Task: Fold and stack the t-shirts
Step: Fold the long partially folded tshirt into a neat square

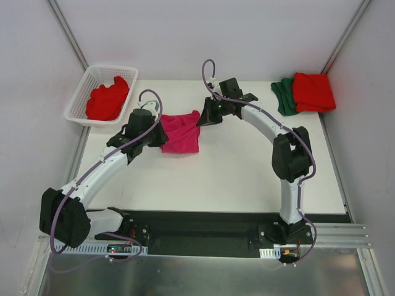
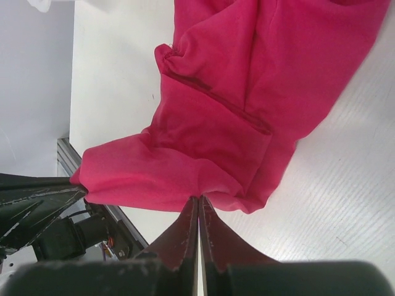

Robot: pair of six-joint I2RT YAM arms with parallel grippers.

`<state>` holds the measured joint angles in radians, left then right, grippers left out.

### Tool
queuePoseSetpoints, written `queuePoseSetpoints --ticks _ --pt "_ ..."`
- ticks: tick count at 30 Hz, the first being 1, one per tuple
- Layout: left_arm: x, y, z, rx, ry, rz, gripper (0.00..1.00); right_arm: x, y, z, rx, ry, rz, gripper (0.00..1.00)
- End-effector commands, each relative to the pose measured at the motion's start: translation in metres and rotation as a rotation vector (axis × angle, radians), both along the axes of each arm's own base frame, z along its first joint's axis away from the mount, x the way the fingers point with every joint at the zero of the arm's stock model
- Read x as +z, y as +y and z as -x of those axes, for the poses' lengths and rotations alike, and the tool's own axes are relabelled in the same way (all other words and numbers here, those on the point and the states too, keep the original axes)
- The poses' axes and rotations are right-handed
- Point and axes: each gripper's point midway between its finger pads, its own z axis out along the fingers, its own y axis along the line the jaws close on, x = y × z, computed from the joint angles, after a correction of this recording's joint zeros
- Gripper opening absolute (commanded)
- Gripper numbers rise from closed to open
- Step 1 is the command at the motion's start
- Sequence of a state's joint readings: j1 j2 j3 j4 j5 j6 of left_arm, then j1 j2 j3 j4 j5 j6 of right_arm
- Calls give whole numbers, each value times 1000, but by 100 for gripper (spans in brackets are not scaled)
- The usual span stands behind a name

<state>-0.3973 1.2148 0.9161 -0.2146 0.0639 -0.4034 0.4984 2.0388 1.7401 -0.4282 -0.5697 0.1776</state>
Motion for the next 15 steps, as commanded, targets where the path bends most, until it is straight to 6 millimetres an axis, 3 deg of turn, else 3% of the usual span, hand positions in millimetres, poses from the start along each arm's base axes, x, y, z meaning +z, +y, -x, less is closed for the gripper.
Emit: queuePoseSetpoints --ticks 1,10,15 --pt "13 16 -18 36 -46 -61 0 28 -14 -40 -54 -127 -21 1" --pt "19 14 -46 34 -71 -72 0 52 -20 -75 -89 -195 -59 1" --pt "16 17 -61 39 -70 -83 0 42 -19 -92 -92 -189 -68 1"
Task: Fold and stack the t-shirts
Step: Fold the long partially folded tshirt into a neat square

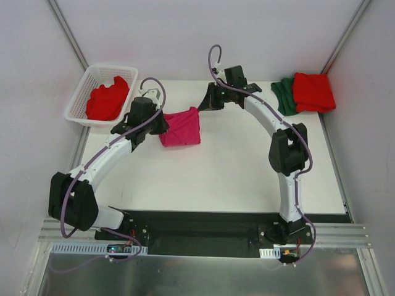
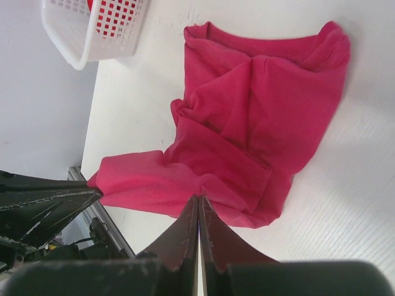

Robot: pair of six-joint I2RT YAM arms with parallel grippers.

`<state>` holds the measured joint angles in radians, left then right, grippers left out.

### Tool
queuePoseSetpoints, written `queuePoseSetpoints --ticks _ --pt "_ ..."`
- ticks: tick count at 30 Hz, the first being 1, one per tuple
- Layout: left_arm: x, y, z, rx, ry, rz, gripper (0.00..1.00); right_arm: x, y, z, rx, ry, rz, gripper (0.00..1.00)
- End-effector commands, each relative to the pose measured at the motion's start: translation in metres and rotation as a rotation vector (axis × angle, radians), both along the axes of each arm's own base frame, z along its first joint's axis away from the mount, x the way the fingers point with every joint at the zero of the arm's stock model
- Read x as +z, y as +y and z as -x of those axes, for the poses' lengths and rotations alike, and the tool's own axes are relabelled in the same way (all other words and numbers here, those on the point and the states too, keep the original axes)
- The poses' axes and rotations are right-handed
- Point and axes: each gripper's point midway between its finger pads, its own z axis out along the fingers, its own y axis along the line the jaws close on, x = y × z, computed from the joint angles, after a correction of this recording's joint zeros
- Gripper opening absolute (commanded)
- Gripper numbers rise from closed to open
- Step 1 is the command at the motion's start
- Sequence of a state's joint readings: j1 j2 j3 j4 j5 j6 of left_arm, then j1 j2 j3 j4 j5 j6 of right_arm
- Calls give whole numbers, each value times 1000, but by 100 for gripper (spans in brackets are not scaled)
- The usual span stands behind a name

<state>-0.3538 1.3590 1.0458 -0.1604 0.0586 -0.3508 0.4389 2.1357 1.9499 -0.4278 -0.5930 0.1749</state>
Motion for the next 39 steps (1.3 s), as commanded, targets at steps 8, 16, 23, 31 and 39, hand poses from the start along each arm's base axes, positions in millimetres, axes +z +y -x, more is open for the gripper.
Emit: queuePoseSetpoints --ticks 8,16,23,31,39 --pt "-8 32 -31 66 -8 -62 0 0 -7 -56 -31 -109 -42 1" --pt "-29 46 -59 108 -10 -61 0 -16 3 -73 2 -157 -84 1" --pt "-55 44 -91 114 5 -49 0 -33 9 -86 17 -156 -135 1" --pt "-61 44 -133 127 -14 -27 0 -56 9 -97 12 -132 -155 1" --pt "-64 45 -166 127 -27 -15 0 -73 -1 -102 -5 -88 -162 40"
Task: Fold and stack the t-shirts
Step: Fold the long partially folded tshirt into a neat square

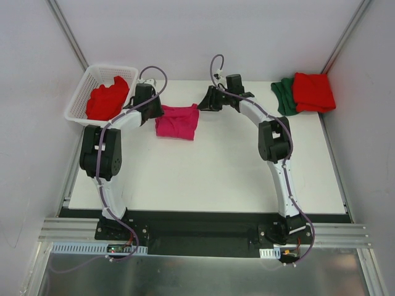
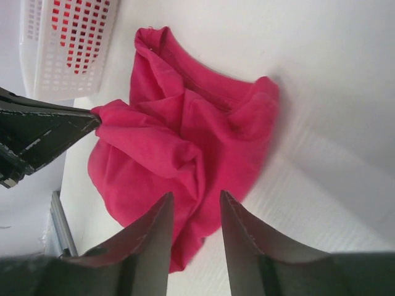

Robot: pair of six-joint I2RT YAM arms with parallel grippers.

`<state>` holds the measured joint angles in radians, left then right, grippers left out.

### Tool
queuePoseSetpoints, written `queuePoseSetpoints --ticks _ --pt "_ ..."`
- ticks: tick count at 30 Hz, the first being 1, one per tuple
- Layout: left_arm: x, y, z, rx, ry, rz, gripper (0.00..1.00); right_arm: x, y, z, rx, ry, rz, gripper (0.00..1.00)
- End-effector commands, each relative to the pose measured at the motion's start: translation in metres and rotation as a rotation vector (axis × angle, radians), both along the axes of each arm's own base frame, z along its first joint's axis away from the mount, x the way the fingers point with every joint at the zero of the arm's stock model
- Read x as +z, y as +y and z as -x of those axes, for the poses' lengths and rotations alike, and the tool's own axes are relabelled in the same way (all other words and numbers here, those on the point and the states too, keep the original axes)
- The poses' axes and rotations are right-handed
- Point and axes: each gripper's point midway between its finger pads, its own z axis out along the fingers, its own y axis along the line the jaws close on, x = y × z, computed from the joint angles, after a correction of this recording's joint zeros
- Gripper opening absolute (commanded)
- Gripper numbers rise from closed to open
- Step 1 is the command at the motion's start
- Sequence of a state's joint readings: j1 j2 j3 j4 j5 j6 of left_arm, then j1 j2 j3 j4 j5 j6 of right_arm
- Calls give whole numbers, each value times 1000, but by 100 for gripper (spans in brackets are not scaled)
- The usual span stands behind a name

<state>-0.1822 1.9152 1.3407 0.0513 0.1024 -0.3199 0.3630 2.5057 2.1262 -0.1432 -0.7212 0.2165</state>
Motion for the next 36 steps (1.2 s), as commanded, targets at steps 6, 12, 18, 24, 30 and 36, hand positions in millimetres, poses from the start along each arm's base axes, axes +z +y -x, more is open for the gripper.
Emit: queuePoseSetpoints --ticks 6,12,18,24,30,36 --pt "33 2 -30 -10 -99 28 71 26 -16 -8 -22 -75 -19 53" --pt "55 -5 -27 -38 -133 68 99 17 -22 19 -14 -26 -14 54" --pt "84 -7 -3 -58 -172 98 99 26 -28 50 -11 -22 -2 54" --pt "66 10 34 -25 -138 34 99 24 -22 81 25 15 5 62" --pt "16 28 57 21 -27 -44 99 11 -4 101 66 77 2 69" --pt "-11 31 48 32 36 -77 99 -2 1 98 62 132 -11 73"
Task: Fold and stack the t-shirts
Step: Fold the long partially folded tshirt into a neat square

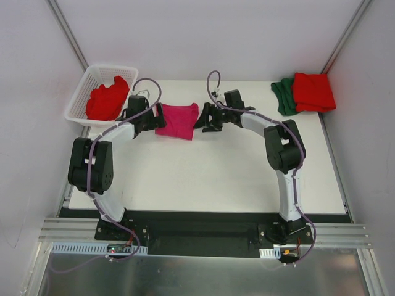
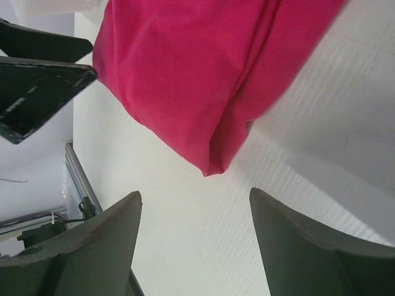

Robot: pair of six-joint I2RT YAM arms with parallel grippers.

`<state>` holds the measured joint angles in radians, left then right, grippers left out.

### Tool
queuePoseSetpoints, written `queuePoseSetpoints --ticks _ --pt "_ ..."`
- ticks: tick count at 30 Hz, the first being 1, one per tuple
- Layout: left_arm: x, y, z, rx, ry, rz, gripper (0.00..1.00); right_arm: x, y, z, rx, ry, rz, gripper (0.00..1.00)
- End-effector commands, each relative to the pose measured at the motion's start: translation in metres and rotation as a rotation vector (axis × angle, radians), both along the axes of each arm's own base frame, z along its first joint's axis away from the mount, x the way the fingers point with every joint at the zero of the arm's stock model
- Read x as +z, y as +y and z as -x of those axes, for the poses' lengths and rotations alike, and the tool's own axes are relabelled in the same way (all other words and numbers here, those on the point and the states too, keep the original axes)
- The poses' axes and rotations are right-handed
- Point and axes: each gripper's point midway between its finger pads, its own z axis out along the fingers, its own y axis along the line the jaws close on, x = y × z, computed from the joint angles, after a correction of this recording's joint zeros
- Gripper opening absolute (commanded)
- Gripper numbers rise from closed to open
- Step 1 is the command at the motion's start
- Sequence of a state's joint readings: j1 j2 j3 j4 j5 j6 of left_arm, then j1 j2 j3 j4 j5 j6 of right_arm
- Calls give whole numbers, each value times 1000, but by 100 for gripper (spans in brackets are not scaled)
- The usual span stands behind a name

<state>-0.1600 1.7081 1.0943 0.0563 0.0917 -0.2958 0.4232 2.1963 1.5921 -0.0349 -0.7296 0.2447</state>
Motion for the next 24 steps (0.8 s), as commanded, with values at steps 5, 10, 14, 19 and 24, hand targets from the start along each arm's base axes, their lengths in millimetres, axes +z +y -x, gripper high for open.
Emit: queuePoseSetpoints --ticks 5,10,14,19,24 --pt "-15 8 -25 13 23 -75 99 5 11 -14 5 19 -59 75" --pt "-18 3 -39 2 28 -62 99 -3 15 -18 6 37 -64 75" --pt "-23 -3 -47 -15 38 -46 99 -7 18 -22 7 56 -74 75" --pt "-32 -9 -53 -35 57 -23 99 -12 22 -31 0 63 -81 75" --pt "-29 -18 -57 -59 54 12 99 -19 27 -37 -7 89 -95 75"
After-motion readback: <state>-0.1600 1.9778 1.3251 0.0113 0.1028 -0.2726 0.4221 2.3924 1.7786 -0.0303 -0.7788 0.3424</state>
